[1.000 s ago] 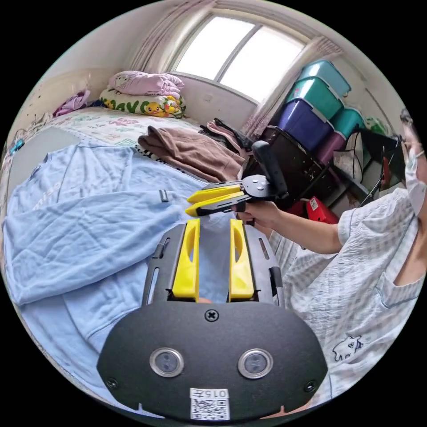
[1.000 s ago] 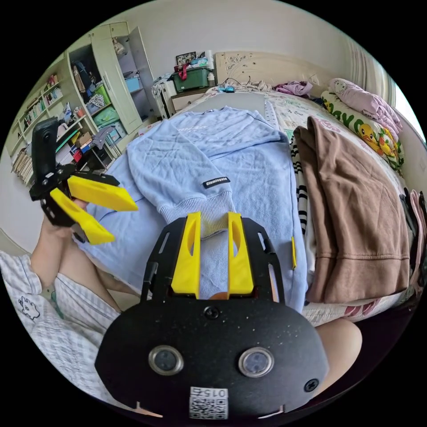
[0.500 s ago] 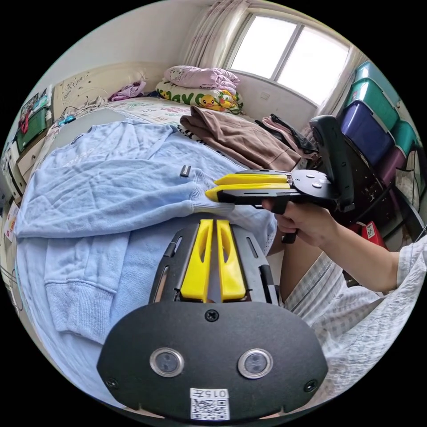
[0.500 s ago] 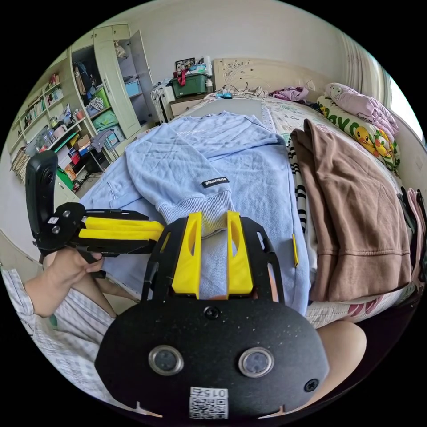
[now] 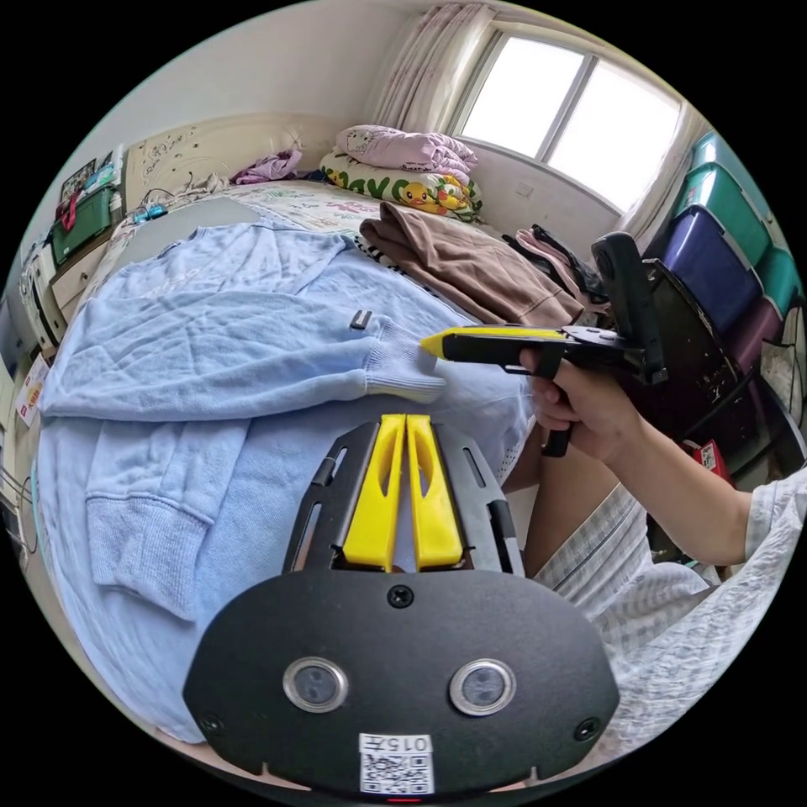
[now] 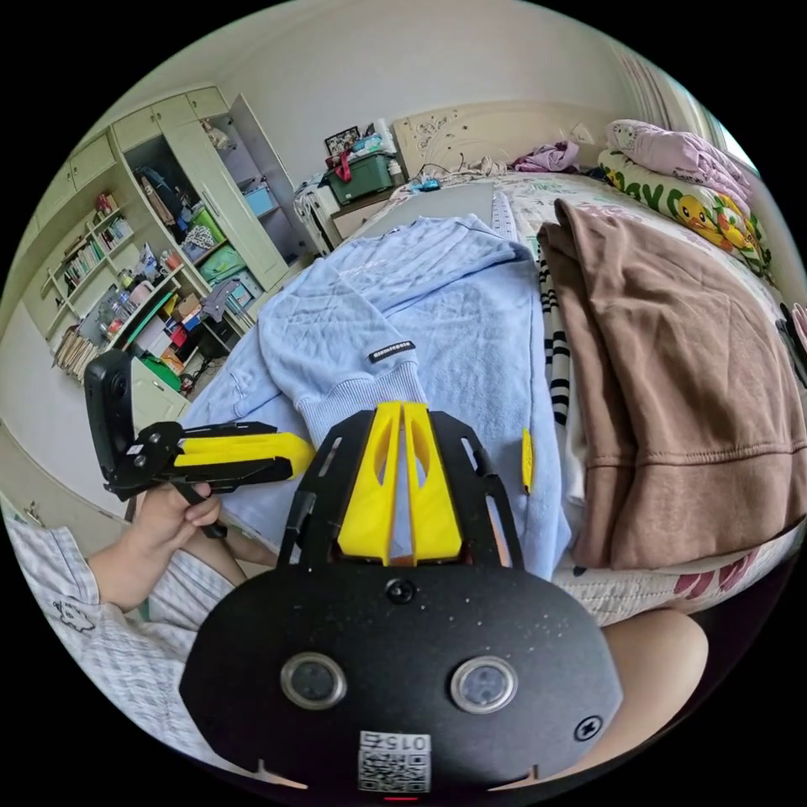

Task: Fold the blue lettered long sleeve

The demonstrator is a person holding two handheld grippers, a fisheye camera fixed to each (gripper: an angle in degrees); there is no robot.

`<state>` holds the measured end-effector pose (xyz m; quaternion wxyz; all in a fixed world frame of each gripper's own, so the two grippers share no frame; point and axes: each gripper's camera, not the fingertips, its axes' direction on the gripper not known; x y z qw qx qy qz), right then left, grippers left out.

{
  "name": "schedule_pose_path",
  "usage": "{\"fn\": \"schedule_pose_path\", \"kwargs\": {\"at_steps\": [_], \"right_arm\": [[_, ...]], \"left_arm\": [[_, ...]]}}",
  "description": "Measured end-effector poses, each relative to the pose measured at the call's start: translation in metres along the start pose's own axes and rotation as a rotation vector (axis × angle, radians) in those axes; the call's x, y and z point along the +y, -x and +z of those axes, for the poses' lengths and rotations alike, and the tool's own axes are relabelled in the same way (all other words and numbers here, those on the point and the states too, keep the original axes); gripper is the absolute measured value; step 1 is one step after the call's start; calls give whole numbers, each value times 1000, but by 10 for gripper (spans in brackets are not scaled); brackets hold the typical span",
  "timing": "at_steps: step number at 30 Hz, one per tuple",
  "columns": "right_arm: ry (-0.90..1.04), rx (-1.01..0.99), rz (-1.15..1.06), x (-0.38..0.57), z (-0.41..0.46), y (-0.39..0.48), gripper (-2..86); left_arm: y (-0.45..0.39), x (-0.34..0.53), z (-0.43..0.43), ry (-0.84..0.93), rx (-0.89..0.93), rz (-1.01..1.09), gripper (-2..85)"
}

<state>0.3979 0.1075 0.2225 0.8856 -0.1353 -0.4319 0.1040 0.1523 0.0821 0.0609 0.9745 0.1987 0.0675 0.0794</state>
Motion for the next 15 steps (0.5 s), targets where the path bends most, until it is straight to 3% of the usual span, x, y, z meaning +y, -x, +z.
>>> {"fn": "schedule_pose_path", "kwargs": {"at_steps": [7, 15], "right_arm": [[-59, -62, 25, -7, -27, -30, 28], [38, -30, -91, -54, -10, -14, 81]], "left_arm": [[-5, 15, -30, -75, -20, -3, 19], [-22, -4, -38, -162, -97, -10, 89]]}}
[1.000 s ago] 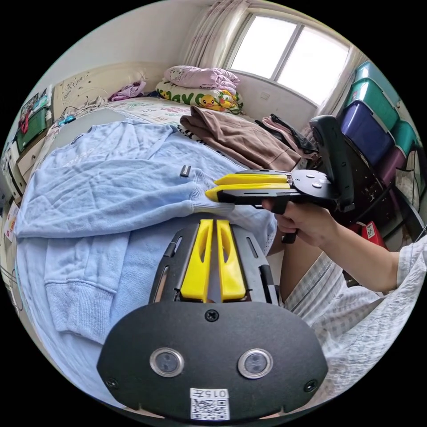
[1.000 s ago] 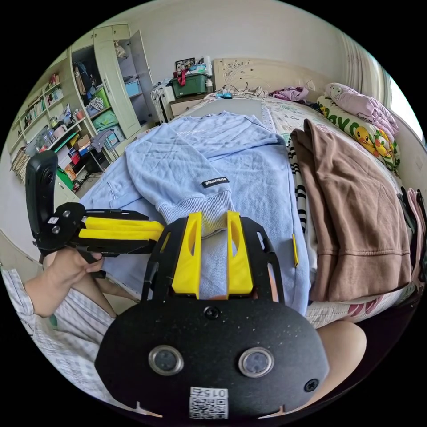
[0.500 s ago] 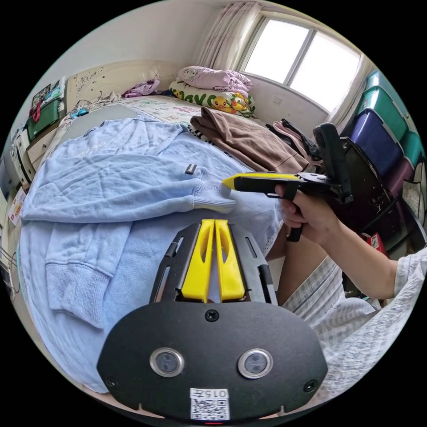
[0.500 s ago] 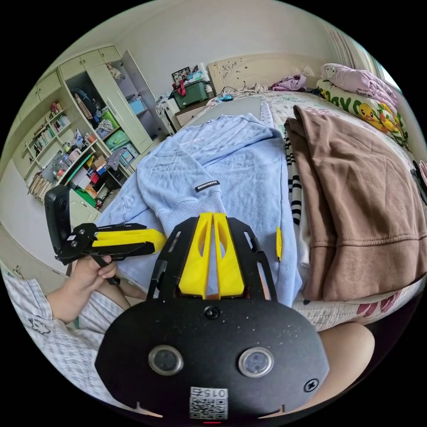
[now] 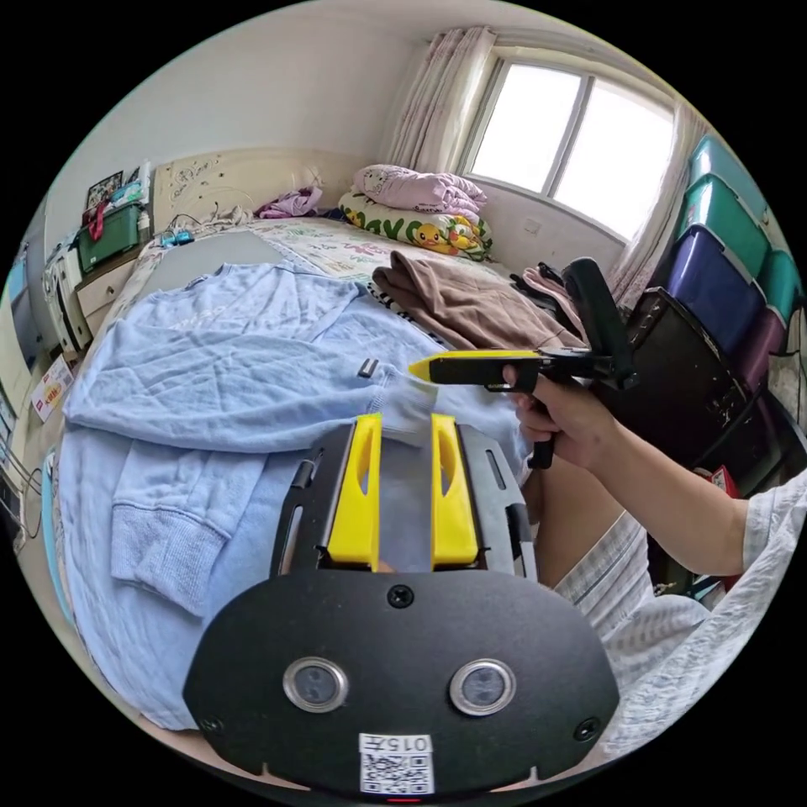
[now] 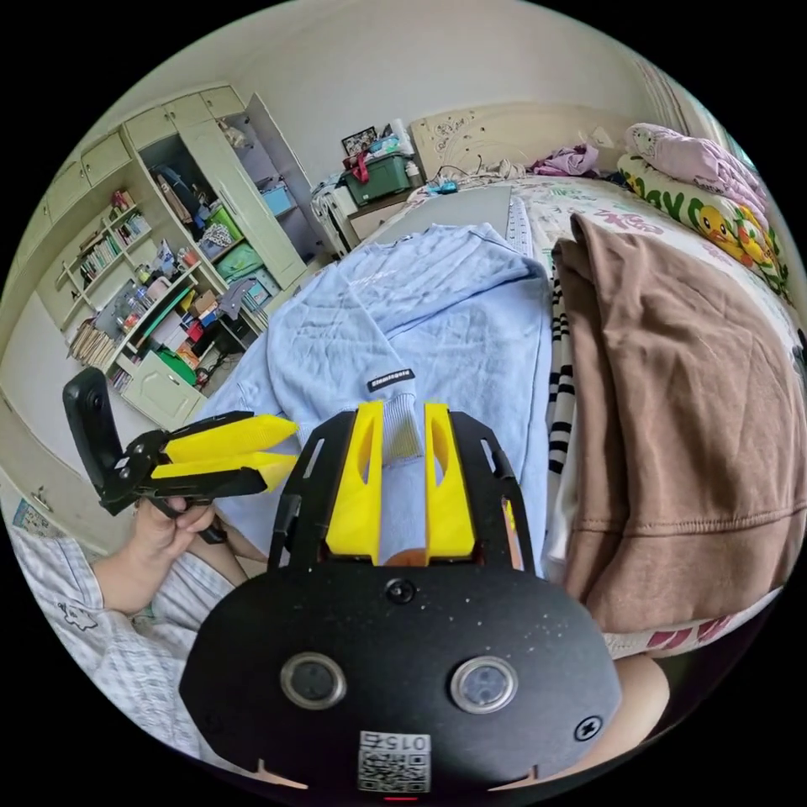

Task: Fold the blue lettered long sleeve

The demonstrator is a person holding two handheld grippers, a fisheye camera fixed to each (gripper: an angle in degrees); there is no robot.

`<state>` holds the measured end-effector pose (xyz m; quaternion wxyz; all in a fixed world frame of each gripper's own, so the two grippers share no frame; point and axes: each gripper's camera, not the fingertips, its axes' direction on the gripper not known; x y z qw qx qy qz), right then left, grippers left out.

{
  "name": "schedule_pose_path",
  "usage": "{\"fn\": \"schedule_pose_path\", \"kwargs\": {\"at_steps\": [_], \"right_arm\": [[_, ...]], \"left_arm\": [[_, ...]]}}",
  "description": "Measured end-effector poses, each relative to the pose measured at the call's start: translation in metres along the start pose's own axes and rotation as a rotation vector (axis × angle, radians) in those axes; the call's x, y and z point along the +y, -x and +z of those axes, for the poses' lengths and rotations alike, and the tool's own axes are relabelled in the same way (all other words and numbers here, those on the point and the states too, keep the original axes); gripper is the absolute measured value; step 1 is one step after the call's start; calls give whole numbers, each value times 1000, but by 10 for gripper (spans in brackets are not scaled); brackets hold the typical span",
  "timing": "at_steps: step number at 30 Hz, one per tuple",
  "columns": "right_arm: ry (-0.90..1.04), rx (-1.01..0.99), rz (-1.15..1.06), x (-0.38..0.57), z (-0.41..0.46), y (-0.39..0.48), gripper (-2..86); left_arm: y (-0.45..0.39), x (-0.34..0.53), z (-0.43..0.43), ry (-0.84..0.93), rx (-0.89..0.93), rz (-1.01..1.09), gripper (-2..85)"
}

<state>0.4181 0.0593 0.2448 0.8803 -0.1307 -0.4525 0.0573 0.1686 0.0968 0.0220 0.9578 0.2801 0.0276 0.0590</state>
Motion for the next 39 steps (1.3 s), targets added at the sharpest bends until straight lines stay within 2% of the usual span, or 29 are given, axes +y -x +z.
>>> {"fn": "schedule_pose_path", "kwargs": {"at_steps": [5, 11, 21, 25, 32, 34, 39], "right_arm": [[111, 49, -45, -19, 19, 8, 73], [91, 51, -64, -22, 8, 7, 50], [86, -14, -43, -34, 2, -4, 61], [95, 3, -65, -37, 0, 0, 61], [88, -7, -68, -41, 1, 5, 59], [92, 6, -93, -42, 1, 10, 54], [66, 60, -129, -44, -5, 25, 38]], "left_arm": [[-6, -2, 16, 68, -75, 6, 77], [-15, 7, 13, 118, -108, 42, 54], [-36, 12, 4, 118, -159, 98, 87], [-57, 14, 5, 122, -294, 199, 123], [-41, 18, 3, 102, -225, 145, 82], [-38, 20, 3, 105, -180, 149, 35], [-35, 21, 4, 103, -157, 120, -1]]}}
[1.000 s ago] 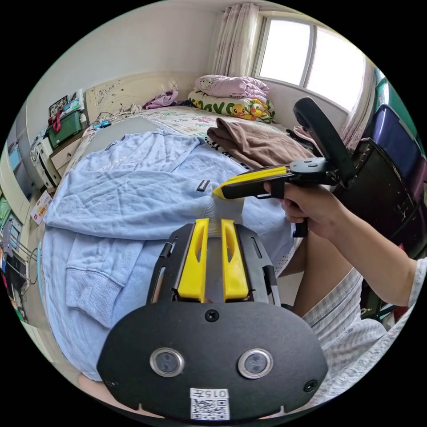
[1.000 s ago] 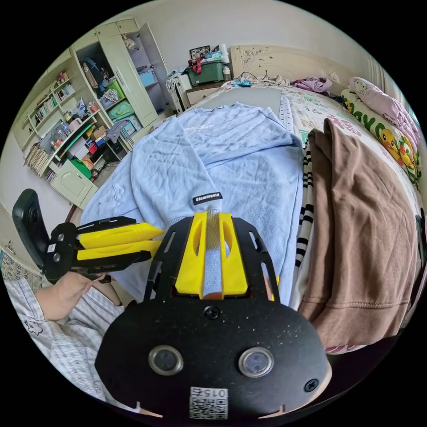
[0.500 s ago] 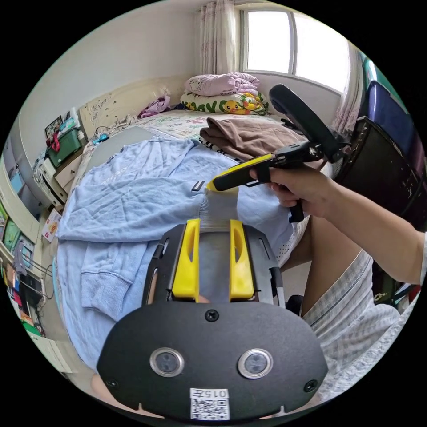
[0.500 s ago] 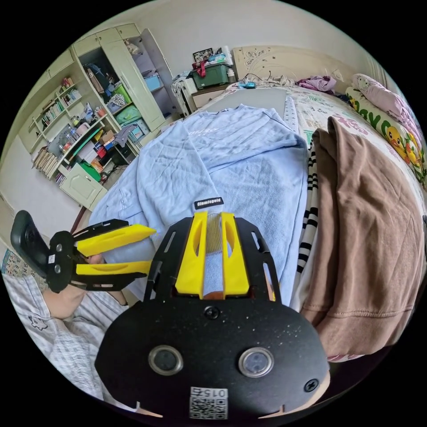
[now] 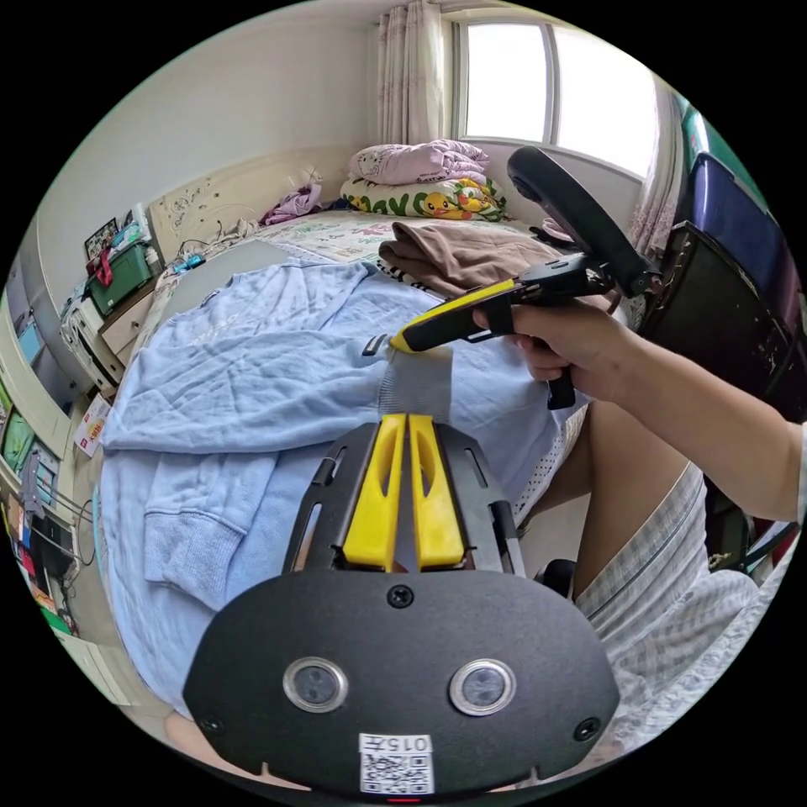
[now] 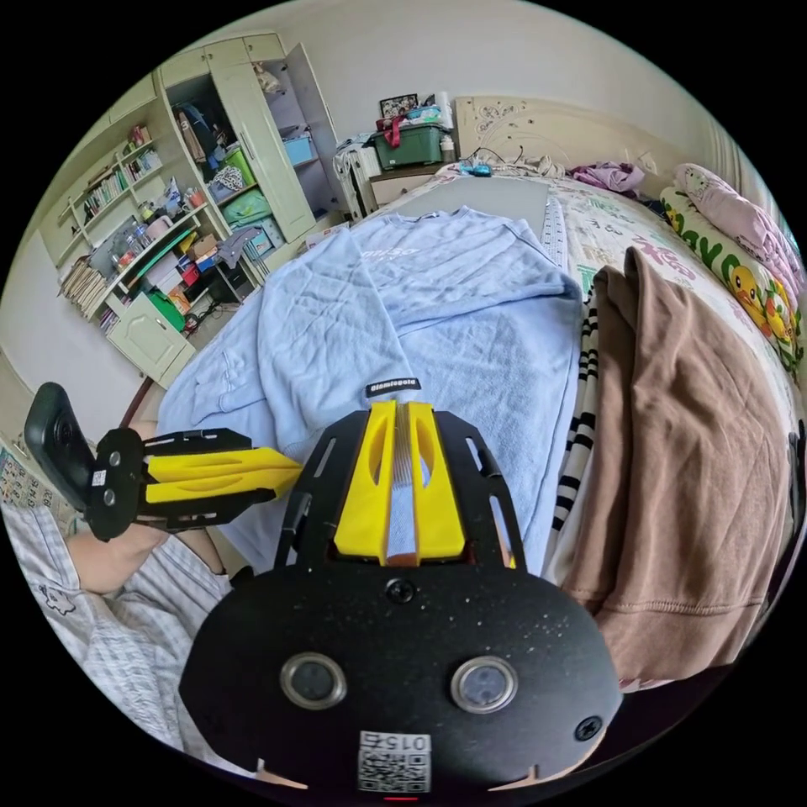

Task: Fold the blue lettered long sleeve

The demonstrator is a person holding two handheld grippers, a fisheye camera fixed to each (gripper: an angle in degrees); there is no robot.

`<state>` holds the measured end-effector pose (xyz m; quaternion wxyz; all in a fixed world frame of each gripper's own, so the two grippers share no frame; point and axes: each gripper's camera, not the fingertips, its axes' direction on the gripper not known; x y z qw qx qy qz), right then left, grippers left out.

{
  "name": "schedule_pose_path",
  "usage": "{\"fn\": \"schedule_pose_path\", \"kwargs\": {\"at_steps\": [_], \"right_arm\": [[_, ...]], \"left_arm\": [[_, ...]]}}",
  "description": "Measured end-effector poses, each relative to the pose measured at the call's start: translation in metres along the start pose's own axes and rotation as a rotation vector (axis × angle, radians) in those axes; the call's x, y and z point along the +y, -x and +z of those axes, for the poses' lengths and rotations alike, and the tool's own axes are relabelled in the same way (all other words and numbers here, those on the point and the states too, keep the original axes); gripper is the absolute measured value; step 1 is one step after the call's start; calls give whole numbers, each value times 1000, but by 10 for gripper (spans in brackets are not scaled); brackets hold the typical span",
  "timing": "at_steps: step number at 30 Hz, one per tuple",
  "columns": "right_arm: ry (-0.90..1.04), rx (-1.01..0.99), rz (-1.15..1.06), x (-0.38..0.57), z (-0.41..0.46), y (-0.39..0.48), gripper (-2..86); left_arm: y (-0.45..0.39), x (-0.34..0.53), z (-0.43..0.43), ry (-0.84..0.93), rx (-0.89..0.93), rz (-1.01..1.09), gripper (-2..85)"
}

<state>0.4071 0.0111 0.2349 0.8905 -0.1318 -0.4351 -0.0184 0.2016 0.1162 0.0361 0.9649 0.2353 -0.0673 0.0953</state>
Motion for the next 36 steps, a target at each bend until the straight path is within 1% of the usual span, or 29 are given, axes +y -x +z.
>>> {"fn": "schedule_pose_path", "kwargs": {"at_steps": [7, 9, 10, 20, 24, 26, 28, 30, 32, 36], "right_arm": [[19, 80, -24, -8, -3, 7, 30], [60, 89, -14, -8, 10, 8, 30], [43, 90, -14, -6, 9, 9, 30], [10, -56, 85, -3, 0, -4, 29], [3, -22, 68, -4, -5, 9, 30], [0, -10, 63, -4, -7, 14, 30], [-2, -10, 62, -4, -9, 17, 30], [-5, -24, 70, -5, -13, 20, 30], [-7, -37, 77, -5, -15, 21, 30], [-7, -45, 80, -7, -21, 30, 31]], "left_arm": [[5, -9, -3, 40, 72, 19, -5], [3, -11, 6, 81, 66, 25, -5], [2, -10, 11, 89, 61, 23, -5], [-13, -6, 17, 82, 15, 27, 1], [-18, -5, 12, 52, 7, 1, 18], [-22, -1, 3, 2, -2, 12, 57], [-29, 1, 4, 19, -79, 48, 79], [-30, 0, 12, 57, -117, 69, 83], [-31, -1, 13, 47, -122, 88, 86], [-49, -3, 9, -2, -235, 186, 85]]}}
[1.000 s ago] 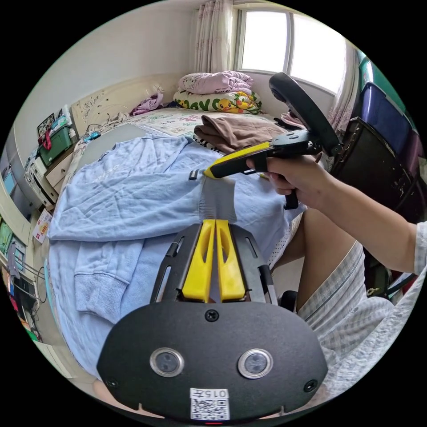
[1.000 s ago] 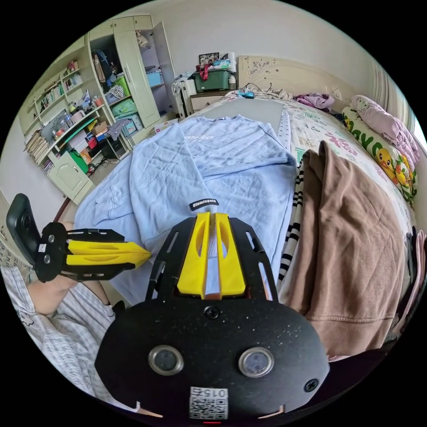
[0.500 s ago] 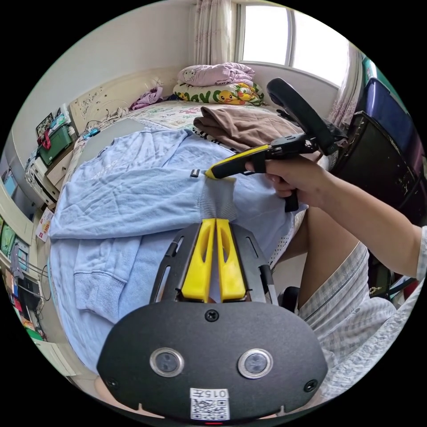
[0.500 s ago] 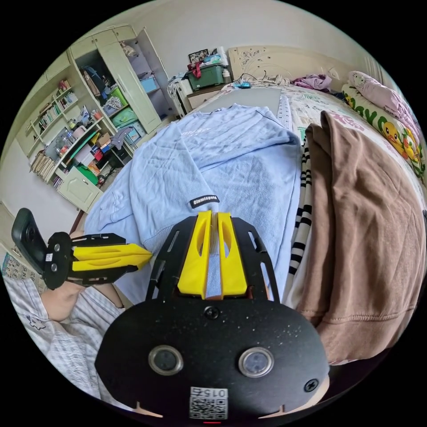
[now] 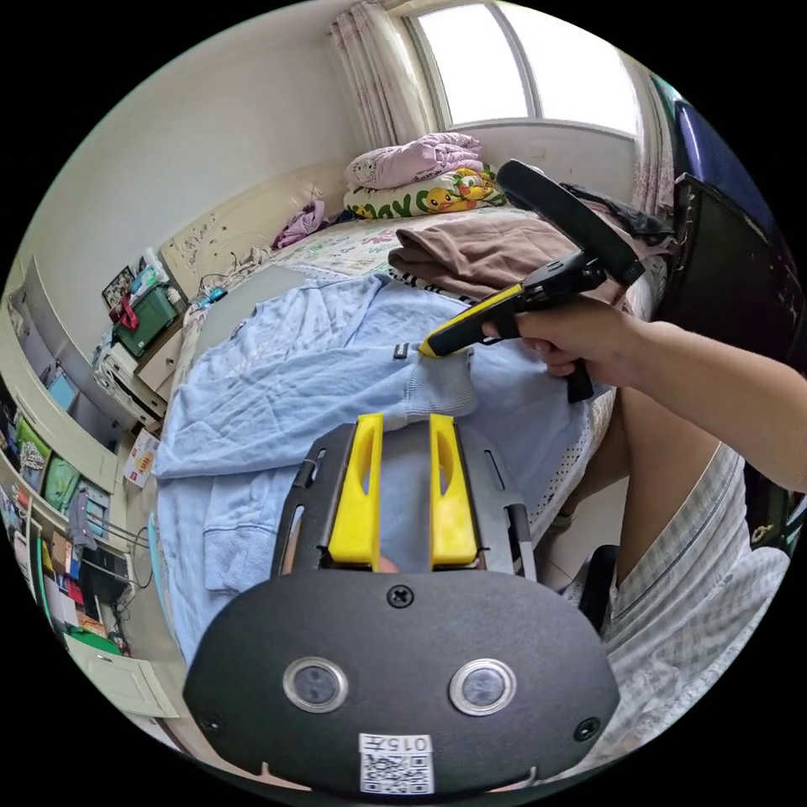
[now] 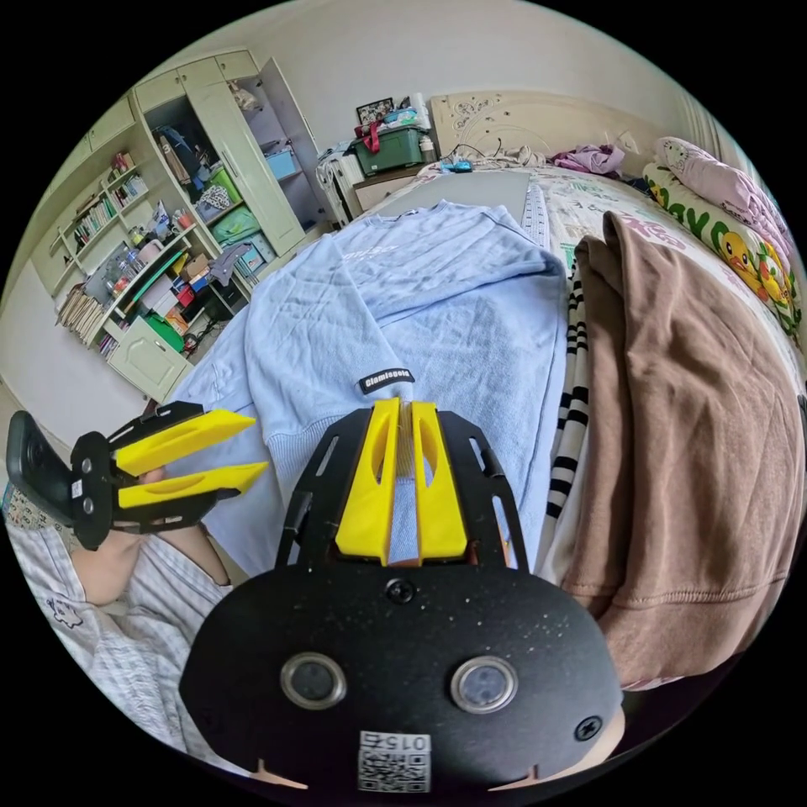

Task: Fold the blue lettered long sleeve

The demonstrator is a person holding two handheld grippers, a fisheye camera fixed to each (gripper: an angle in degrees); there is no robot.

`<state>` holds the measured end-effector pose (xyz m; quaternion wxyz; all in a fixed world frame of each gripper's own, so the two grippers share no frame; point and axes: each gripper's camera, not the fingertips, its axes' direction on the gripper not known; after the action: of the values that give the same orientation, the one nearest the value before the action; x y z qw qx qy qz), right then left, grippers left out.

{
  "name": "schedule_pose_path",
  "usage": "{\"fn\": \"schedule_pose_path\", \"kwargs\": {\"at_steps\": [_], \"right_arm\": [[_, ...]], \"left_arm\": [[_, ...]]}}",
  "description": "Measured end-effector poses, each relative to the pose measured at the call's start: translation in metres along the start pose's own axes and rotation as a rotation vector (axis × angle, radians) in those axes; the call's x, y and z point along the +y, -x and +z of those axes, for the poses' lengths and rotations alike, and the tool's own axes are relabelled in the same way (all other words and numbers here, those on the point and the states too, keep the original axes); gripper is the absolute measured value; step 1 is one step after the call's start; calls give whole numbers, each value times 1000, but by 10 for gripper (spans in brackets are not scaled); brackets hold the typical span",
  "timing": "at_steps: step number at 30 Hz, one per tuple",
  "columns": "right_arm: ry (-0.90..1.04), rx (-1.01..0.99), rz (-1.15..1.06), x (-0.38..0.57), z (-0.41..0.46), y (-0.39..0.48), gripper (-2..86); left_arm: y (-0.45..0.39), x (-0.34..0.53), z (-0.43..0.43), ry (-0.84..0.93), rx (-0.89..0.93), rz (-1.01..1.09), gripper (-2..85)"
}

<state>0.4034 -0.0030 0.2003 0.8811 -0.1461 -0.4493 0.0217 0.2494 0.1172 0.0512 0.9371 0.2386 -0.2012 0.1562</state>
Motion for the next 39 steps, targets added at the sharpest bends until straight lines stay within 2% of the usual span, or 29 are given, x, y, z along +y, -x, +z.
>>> {"fn": "schedule_pose_path", "kwargs": {"at_steps": [4, 10, 14, 21, 23, 26, 28, 30, 32, 35, 39], "right_arm": [[-1, 6, -3, 0, -5, 12, 32], [-2, -2, 1, -1, -14, 32, 34], [5, 26, 3, -5, -25, 51, 36], [58, 168, -143, -9, -32, 111, 34], [72, 136, -126, -12, -37, 115, 38], [111, -15, -79, -19, -51, 108, 52], [110, -79, -56, -23, -66, 100, 54], [41, -87, -57, -33, -97, 94, 48], [-27, -66, -65, -50, -116, 94, 53], [-99, -31, -97, -102, -125, 104, 68], [-80, 34, -143, -202, -85, 131, 94]], "left_arm": [[-11, -4, 18, 21, -35, 120, 86], [-5, -5, 36, 47, 42, 191, 56], [7, -3, 37, 49, 97, 151, 26], [27, 3, 60, 74, 183, 98, 13], [35, 6, 65, 66, 200, 67, 18], [64, 9, 74, 73, 297, -27, 36], [113, 15, 76, 49, 433, -131, 67], [164, 22, 74, -2, 482, -227, 85], [222, 28, 75, -53, 456, -318, 88], [321, 22, 96, -40, 307, -431, 88], [443, -4, 160, 25, 177, -555, 113]]}}
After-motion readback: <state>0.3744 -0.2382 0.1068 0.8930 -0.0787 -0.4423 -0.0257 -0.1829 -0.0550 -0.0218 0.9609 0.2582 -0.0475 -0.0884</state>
